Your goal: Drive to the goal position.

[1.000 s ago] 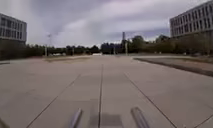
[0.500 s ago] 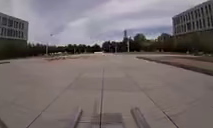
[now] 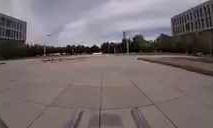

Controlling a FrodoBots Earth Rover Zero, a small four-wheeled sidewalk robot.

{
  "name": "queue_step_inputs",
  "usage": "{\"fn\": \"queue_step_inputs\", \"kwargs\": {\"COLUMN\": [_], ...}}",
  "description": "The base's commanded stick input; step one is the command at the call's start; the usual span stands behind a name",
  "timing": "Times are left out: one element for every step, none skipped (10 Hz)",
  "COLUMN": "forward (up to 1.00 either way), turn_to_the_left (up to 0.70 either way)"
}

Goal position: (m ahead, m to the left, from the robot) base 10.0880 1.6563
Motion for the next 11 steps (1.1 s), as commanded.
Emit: {"fn": "queue_step_inputs", "kwargs": {"forward": [1.00, 1.00, 1.00, 1.00, 1.00, 1.00, 1.00, 1.00, 1.00, 1.00, 1.00], "turn_to_the_left": [-0.27, -0.27, -0.27, -0.14, 0.00, -0.27, -0.27, -0.27, -0.05, -0.27, -0.27]}}
